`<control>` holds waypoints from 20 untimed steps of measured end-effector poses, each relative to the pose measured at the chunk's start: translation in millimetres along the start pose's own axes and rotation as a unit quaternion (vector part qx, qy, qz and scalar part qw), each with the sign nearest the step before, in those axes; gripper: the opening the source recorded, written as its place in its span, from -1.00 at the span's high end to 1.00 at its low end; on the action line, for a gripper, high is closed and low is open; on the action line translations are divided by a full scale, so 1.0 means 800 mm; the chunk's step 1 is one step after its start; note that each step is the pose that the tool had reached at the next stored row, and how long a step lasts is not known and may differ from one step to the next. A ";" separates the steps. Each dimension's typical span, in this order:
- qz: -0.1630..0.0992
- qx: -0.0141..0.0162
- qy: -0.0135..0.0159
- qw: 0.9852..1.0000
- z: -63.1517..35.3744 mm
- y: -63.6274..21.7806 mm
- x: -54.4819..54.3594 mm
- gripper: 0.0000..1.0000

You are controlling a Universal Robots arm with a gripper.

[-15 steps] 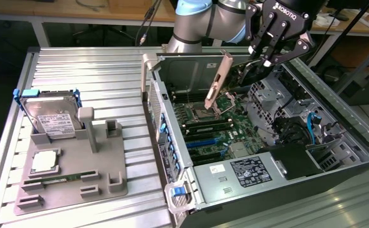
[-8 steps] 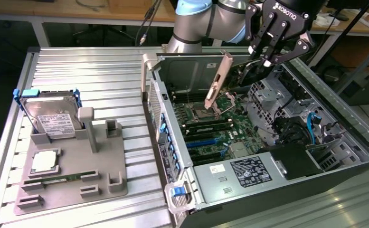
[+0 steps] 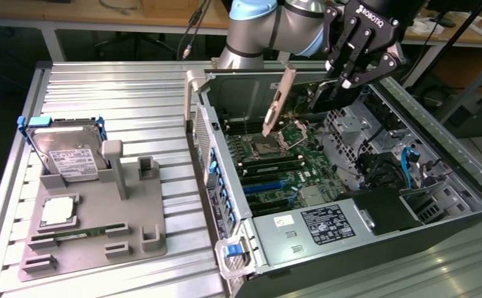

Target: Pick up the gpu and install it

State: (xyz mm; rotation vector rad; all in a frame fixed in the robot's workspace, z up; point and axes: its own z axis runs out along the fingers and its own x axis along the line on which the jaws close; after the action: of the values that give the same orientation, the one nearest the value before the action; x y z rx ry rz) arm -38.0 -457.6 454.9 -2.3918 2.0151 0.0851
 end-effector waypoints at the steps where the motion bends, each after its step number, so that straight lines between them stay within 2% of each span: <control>1: 0.007 0.000 0.000 1.000 0.000 0.000 0.000 0.47; 8: 0.030 0.002 -0.001 1.000 0.003 0.000 0.000 0.47; 20: 0.033 0.002 -0.001 0.999 0.005 0.000 0.000 0.47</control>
State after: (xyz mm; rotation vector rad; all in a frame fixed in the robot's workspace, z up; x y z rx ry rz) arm -37.9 -457.6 451.2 -2.3225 2.0905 0.0825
